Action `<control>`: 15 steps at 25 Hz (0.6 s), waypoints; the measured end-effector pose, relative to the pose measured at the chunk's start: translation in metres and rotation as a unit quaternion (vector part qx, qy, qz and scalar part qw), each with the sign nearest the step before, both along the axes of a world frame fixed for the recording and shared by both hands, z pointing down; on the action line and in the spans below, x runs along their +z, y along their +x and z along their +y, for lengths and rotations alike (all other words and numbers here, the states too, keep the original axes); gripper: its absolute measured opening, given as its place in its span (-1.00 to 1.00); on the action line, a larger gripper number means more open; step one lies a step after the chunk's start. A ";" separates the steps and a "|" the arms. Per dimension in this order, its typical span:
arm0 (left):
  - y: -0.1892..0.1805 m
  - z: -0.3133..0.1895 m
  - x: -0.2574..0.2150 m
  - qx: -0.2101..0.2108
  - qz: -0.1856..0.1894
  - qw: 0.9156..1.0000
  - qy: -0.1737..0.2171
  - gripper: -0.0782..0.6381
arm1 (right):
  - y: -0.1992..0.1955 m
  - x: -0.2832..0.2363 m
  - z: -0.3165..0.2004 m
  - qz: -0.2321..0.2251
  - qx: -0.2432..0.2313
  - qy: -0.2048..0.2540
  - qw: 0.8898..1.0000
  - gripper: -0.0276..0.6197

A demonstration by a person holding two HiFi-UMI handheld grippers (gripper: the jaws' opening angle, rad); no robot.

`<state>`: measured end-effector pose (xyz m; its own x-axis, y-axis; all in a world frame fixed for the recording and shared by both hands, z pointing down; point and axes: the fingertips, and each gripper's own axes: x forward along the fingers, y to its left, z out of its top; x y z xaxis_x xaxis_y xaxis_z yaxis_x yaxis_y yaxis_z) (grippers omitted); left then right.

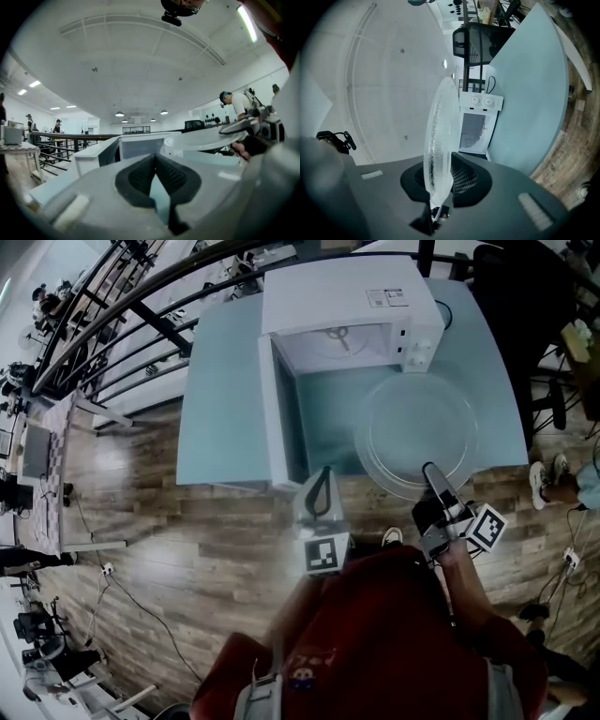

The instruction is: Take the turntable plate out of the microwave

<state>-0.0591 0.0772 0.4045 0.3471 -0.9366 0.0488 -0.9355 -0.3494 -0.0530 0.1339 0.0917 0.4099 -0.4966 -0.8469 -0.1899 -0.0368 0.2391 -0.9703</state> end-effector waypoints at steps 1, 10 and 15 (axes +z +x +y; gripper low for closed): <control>0.000 0.000 0.000 0.000 0.000 1.000 0.001 -0.79 | 0.000 -0.001 0.000 -0.001 0.000 0.001 1.000 -0.81; 0.002 -0.001 0.000 0.001 0.007 1.000 0.000 -0.79 | 0.002 -0.009 0.003 -0.003 0.002 0.012 1.000 -0.81; 0.003 0.000 0.000 -0.001 0.014 1.000 -0.003 -0.79 | 0.002 -0.010 0.003 -0.004 0.003 0.011 1.000 -0.81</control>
<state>-0.0565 0.0775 0.4048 0.3471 -0.9368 0.0440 -0.9370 -0.3484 -0.0251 0.1360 0.0949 0.4002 -0.4901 -0.8453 -0.2127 -0.0307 0.2606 -0.9650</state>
